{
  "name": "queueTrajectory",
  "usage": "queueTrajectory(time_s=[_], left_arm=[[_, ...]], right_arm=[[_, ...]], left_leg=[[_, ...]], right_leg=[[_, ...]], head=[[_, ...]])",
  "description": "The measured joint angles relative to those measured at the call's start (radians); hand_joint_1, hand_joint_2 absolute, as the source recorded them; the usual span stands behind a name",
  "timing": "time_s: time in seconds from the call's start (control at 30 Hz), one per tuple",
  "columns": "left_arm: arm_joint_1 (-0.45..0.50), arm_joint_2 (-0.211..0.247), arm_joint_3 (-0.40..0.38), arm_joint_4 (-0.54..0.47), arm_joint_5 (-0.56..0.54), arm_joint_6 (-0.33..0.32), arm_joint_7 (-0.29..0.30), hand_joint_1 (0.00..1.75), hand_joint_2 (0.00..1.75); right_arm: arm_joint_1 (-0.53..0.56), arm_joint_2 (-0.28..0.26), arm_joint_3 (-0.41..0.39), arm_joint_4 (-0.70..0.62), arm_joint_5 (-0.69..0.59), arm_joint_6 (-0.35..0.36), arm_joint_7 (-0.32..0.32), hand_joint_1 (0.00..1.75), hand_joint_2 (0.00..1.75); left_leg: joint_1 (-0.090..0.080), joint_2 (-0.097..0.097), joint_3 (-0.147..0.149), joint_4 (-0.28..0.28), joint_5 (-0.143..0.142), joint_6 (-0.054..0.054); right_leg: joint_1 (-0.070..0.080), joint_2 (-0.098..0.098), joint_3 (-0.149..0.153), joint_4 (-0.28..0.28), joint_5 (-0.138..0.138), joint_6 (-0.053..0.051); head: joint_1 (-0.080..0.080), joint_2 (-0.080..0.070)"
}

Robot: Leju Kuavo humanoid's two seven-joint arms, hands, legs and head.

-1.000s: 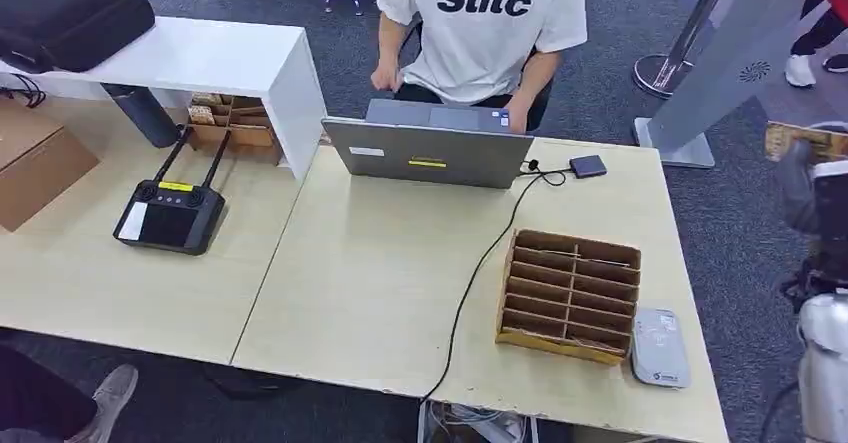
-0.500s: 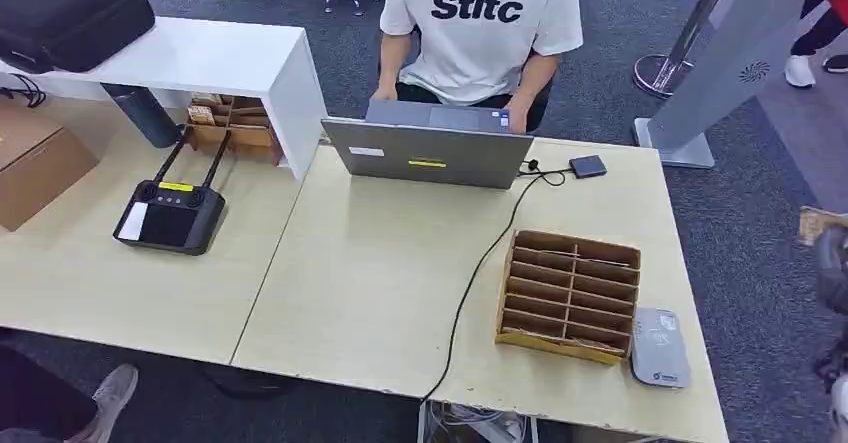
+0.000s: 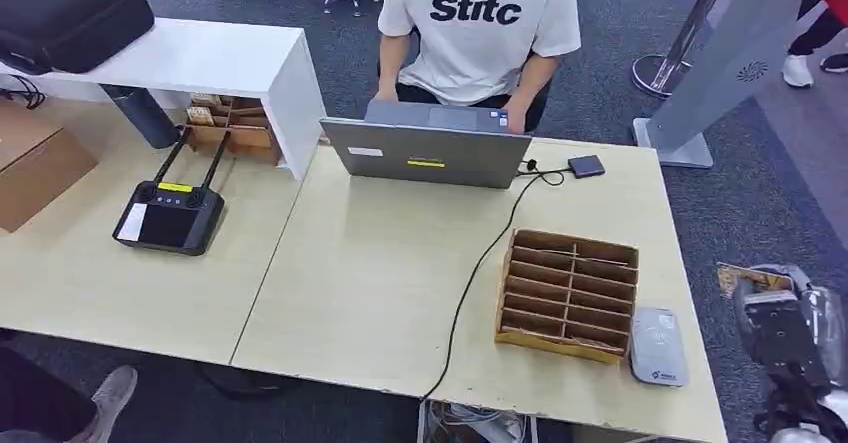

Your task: Pass the card to the sensor for recognition and then transmit it.

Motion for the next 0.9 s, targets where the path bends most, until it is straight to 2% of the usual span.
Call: queueTrajectory(time_s=[0.07,0.1,0.2,0.3,0.4,0.63,0.9], left_arm=[[0.007,-0.001,-0.01,-0.034,-0.053,-0.024,-0.067,0.0,1.75],[0.013,-0.002,-0.02,-0.059,-0.065,-0.036,-0.078,0.0,1.75],[0.017,-0.004,-0.039,-0.117,-0.099,-0.061,-0.052,0.0,1.75],[0.013,0.004,-0.023,-0.116,-0.169,-0.056,-0.038,0.0,1.75],[-0.001,0.013,0.029,-0.075,-0.27,-0.051,-0.03,0.0,1.75],[-0.012,0.017,0.096,-0.045,-0.303,-0.063,-0.03,0.0,1.75],[-0.019,0.017,0.121,-0.033,-0.309,-0.07,-0.027,0.0,1.75]], right_arm=[[0.01,0.009,0.002,-0.013,0.002,0.012,-0.003,1.75,1.75],[0.017,0.015,0.005,-0.022,0.004,0.015,-0.003,1.75,1.75],[0.033,0.027,0.022,-0.045,0.008,0.024,-0.004,1.75,1.75],[0.037,0.033,0.046,-0.053,0.008,0.024,-0.004,1.75,1.75],[0.037,0.035,0.076,-0.057,0.009,0.022,-0.006,1.75,1.75],[0.038,0.036,0.1,-0.062,0.01,0.021,-0.006,1.75,1.75],[0.038,0.037,0.11,-0.064,0.01,0.021,-0.006,1.75,1.75]], left_leg=[[0.0,-0.001,0.0,0.0,0.0,0.0],[0.0,-0.001,0.0,0.0,0.0,0.0],[0.0,-0.001,0.0,0.0,0.0,0.0],[0.0,0.0,0.0,0.0,0.0,0.0],[0.0,0.0,0.0,0.0,0.0,0.0],[0.0,0.0,0.0,0.0,0.0,0.0],[0.0,0.0,0.0,0.0,0.0,0.0]], right_leg=[[0.0,-0.001,0.0,0.0,0.0,0.0],[0.0,-0.001,0.0,0.0,0.0,0.0],[0.0,0.0,0.0,0.0,0.0,0.0],[0.0,0.0,0.0,0.0,0.0,0.0],[0.0,0.0,0.0,0.0,0.0,0.0],[0.0,0.0,0.0,0.0,0.0,0.0],[0.0,0.0,0.0,0.0,0.0,0.0]], head=[[0.0,0.0],[0.0,0.0],[0.0,0.0],[0.0,0.0],[0.0,0.0],[0.0,0.0],[0.0,0.0]])
